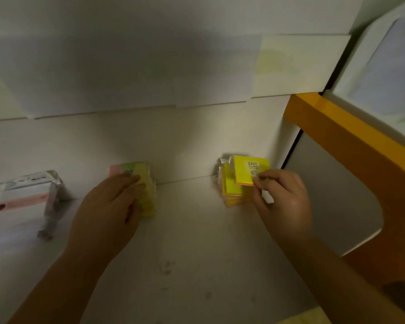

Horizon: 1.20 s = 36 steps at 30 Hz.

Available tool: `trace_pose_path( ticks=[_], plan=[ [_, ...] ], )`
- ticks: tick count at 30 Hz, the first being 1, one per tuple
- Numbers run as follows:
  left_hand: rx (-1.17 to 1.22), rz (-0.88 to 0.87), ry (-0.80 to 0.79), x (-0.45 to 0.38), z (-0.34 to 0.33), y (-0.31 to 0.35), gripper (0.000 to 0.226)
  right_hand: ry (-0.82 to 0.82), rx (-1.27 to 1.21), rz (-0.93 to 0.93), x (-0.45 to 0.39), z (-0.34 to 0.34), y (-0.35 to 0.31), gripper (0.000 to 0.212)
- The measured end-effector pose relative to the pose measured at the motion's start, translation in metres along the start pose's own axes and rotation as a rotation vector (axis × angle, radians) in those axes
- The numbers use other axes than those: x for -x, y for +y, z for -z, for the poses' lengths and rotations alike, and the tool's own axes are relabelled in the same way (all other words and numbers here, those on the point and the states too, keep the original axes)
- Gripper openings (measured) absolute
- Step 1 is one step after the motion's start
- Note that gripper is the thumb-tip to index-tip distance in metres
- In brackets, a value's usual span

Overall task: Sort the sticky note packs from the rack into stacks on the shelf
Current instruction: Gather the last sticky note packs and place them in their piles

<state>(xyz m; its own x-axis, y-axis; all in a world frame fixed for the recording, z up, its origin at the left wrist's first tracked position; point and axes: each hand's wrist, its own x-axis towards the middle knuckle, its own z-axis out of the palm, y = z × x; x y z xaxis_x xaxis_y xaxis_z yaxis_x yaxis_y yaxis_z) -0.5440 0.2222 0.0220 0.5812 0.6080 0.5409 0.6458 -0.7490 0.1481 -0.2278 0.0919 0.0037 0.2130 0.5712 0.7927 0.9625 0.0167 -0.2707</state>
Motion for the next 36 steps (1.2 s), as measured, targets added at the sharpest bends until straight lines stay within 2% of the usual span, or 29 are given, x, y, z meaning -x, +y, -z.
trace_pose_path(
  ticks=[8, 13, 16, 23, 28, 32, 36],
  plan=[
    [0.077, -0.12, 0.065, -0.002, 0.0, 0.019, 0.033, -0.222, 0.046, 0.033, 0.003, -0.018, 0.006, 0.007],
    [0.141, -0.12, 0.105, -0.008, -0.007, 0.029, 0.032, -0.324, 0.092, 0.034, 0.005, -0.008, 0.001, 0.018],
    [0.169, -0.103, 0.134, -0.014, -0.011, 0.04, 0.031, -0.352, 0.115, 0.031, 0.002, 0.001, -0.009, 0.031],
    [0.212, -0.097, 0.207, -0.034, -0.012, 0.082, 0.029, -0.234, 0.025, 0.084, 0.0, 0.064, -0.035, 0.032],
    [0.261, -0.137, 0.208, -0.057, -0.008, 0.135, 0.032, -0.107, 0.004, 0.116, 0.001, 0.132, -0.026, 0.029],
    [0.328, -0.177, 0.255, -0.071, 0.012, 0.216, 0.034, 0.058, 0.023, 0.115, 0.016, 0.2, 0.009, 0.023],
    [0.396, -0.306, 0.255, -0.075, 0.022, 0.322, 0.036, 0.066, 0.164, -0.037, 0.046, 0.268, 0.068, 0.026]
  ],
)
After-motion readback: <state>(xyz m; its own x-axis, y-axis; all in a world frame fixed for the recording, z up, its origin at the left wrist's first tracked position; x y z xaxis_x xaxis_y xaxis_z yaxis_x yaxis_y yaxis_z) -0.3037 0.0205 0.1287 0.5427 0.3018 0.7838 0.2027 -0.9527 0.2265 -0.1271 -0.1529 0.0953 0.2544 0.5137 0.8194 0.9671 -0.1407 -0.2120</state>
